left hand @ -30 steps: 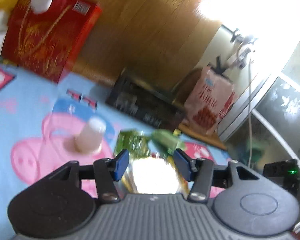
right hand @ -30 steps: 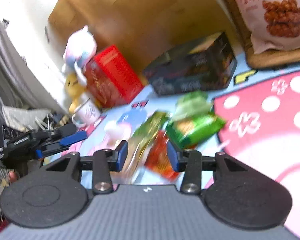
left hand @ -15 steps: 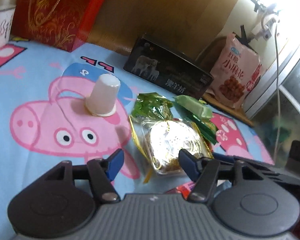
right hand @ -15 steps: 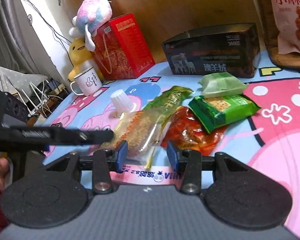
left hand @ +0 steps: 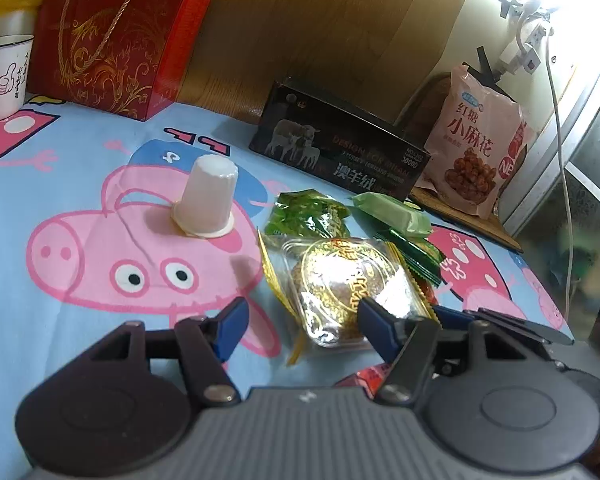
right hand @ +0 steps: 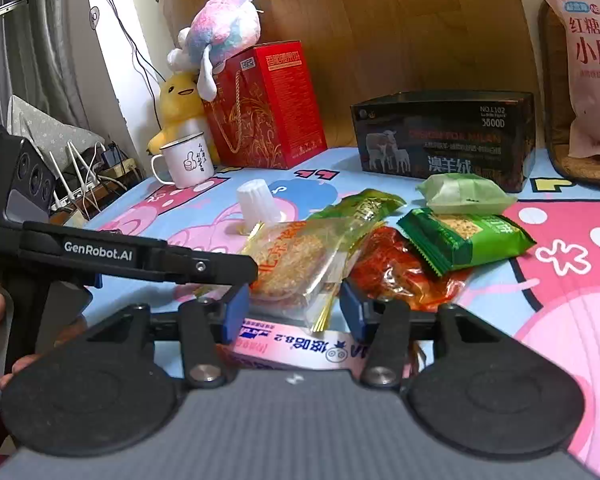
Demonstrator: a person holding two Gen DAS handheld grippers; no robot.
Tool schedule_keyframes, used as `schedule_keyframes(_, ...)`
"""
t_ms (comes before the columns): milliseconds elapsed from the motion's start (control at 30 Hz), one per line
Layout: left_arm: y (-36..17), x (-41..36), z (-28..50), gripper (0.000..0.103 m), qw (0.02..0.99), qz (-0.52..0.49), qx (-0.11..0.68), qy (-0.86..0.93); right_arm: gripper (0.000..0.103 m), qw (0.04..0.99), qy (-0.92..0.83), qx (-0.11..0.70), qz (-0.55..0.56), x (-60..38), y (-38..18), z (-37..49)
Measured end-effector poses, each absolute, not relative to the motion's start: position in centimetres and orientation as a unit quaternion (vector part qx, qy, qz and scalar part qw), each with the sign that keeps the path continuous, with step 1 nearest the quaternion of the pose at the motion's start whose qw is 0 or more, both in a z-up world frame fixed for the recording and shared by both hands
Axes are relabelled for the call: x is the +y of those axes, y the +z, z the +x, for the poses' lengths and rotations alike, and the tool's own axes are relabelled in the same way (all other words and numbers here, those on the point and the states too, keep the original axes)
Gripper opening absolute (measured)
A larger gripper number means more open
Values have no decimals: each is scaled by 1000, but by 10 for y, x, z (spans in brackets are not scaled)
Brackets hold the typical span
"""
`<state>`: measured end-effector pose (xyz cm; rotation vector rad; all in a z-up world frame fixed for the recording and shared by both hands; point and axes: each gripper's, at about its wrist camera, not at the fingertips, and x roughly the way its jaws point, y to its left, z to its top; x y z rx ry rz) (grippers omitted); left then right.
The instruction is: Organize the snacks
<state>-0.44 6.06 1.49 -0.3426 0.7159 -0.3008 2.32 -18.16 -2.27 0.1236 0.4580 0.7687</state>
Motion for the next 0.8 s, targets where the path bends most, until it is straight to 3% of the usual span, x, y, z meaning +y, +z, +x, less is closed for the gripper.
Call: schedule_keyframes(800,11,57,-11,65,923,-152,320,-151,57,908,357,217,31,-172,-23,19)
